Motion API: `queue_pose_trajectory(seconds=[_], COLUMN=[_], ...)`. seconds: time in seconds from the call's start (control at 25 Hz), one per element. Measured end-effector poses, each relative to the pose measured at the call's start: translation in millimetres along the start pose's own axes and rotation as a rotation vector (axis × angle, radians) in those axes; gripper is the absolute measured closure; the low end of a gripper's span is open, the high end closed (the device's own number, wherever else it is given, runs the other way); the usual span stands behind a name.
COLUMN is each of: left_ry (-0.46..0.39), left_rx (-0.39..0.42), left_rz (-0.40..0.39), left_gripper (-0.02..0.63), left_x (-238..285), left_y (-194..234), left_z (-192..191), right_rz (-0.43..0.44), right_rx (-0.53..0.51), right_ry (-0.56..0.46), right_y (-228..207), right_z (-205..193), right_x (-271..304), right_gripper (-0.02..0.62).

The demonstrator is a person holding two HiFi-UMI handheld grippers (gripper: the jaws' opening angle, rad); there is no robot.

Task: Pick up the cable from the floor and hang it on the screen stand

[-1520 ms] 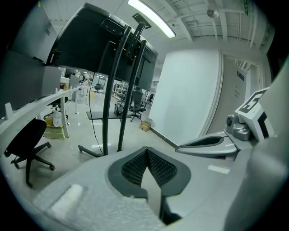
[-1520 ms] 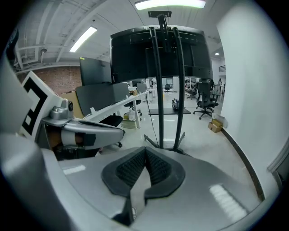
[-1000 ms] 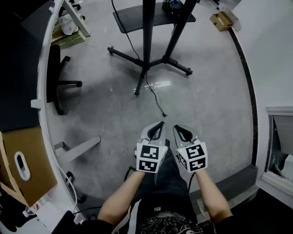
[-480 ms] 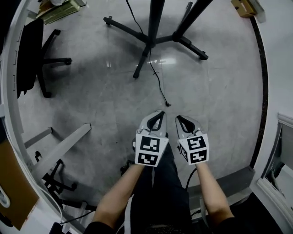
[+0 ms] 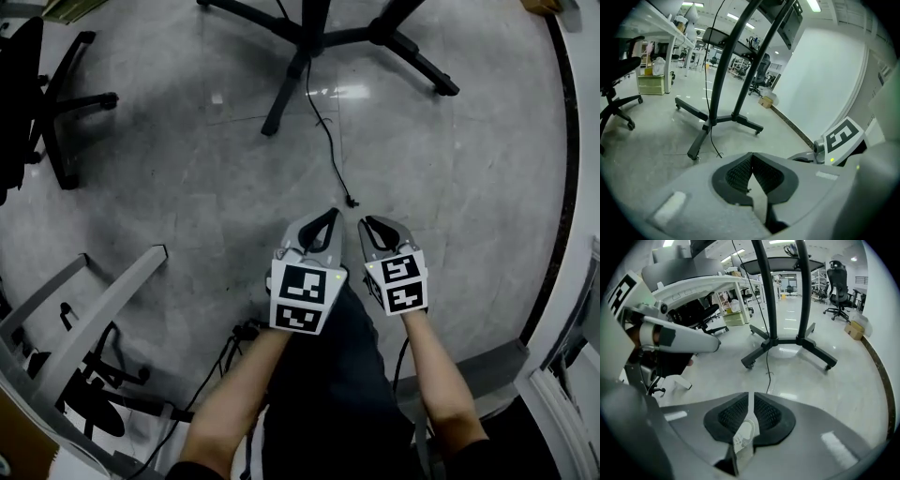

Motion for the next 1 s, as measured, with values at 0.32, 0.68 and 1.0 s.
queue_pose_trajectory(seconds=[0.32, 0.68, 1.0], left_ry=[0.012, 0.012, 0.011], left_rx=[0.044, 0.063, 0.084], left_rz=[-0.024, -0.053, -0.046], left_gripper=[0.604, 0.604, 0.604], left_x=[54.5, 105.2, 124.0], left_y=[22.9, 52.2, 78.1], left_z=[-25.2, -43.6, -56.8], right_rz=[-0.004, -0.024, -0.031], right_rx=[-0.028, -0.053, -0.073], right_ry=[0.055, 0.137, 0.222], right_y=[-25.7, -44.3, -58.9], right_z=[-30.9, -61.7, -83.1], right_x=[89.3, 168.7, 224.8], right_gripper=[0.548, 0.541, 0.535])
Point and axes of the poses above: the fingertips, and each gripper's own axes: x forward along the fingers, y to its left, z out of its top, the point moved 3 cm from there along -x, backward along the fingers, and after that the axes turned 6 degrees about y, right-handed, at the moved point
